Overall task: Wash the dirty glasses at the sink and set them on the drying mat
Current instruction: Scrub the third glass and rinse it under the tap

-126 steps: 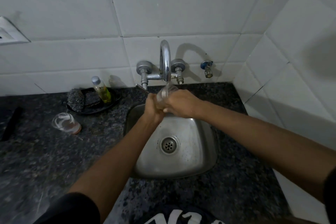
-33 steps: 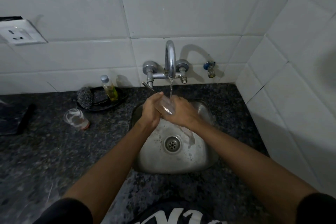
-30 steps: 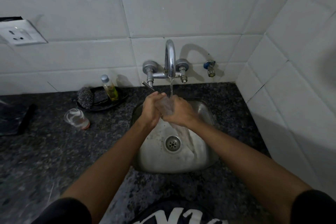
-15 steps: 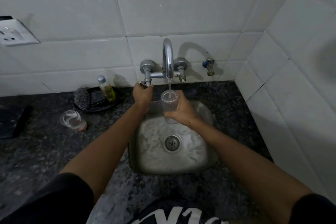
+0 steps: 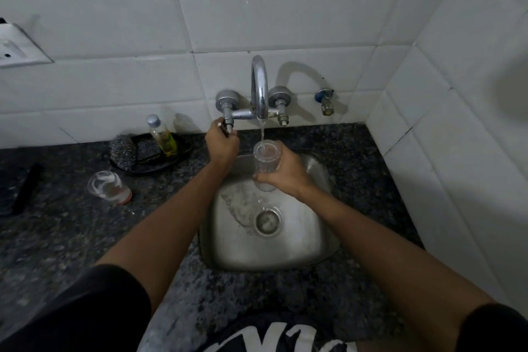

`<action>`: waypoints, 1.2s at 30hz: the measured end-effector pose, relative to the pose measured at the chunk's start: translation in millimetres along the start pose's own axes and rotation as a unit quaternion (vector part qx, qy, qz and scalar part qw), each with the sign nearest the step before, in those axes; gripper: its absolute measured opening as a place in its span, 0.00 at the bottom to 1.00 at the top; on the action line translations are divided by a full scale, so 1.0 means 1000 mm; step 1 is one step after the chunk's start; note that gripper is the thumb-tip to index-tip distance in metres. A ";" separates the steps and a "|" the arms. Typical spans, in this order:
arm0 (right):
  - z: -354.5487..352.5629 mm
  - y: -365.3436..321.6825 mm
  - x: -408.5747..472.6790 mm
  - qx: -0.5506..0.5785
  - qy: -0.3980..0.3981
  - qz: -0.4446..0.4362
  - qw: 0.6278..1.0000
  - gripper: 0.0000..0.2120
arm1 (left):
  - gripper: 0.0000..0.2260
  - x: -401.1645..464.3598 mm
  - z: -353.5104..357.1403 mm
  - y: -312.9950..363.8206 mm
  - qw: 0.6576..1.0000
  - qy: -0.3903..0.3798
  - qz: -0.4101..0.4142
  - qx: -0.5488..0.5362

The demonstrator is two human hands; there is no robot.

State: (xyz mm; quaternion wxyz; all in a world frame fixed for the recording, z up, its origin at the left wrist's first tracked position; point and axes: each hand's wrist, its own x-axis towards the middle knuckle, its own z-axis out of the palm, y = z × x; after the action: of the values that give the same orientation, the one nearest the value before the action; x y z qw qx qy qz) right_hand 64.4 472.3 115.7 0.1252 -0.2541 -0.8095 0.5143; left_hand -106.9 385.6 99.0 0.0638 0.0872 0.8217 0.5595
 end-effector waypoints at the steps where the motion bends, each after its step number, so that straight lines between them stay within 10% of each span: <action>1: 0.000 0.000 0.000 0.000 0.001 -0.001 1.000 0.34 | 0.15 0.000 -0.001 -0.001 1.000 -0.002 0.000 0.004; 36: 0.016 -0.030 -0.013 0.015 0.082 -0.072 0.994 0.32 | 0.29 -0.071 -0.085 -0.018 0.981 -0.110 0.101 0.126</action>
State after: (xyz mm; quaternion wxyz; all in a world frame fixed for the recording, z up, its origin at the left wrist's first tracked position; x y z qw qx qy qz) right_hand 59.4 442.9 136.9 0.2316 -0.2341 -0.8051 0.4934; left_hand -55.8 286.8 113.8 0.0858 0.2384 0.8606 0.4417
